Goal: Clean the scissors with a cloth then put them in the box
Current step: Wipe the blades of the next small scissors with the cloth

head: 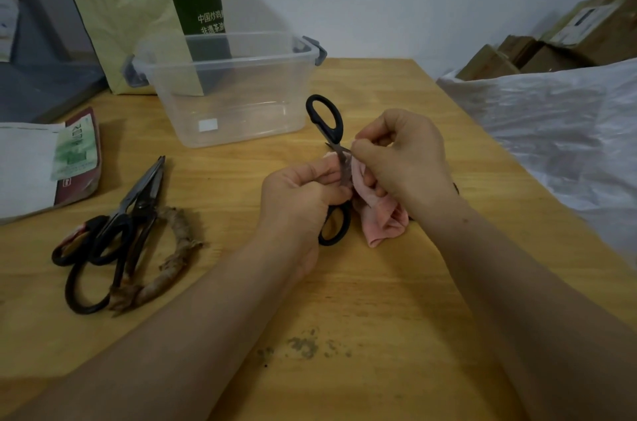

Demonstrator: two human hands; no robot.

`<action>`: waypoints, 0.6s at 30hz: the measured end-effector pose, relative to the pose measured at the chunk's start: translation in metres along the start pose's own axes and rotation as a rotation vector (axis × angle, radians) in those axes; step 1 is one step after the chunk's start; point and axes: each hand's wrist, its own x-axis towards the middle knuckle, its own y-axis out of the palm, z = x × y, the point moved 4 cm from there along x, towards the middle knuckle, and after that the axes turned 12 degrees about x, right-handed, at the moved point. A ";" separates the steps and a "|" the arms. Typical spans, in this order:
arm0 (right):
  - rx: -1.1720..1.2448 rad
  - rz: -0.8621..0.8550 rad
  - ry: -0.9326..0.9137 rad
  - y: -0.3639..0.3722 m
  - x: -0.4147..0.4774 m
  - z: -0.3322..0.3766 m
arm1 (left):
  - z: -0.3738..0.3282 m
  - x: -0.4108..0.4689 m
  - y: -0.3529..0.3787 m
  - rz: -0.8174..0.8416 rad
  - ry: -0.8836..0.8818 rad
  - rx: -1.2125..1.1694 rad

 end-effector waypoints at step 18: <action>-0.227 -0.002 -0.090 0.005 -0.003 0.011 | -0.001 -0.004 0.003 0.020 0.037 0.036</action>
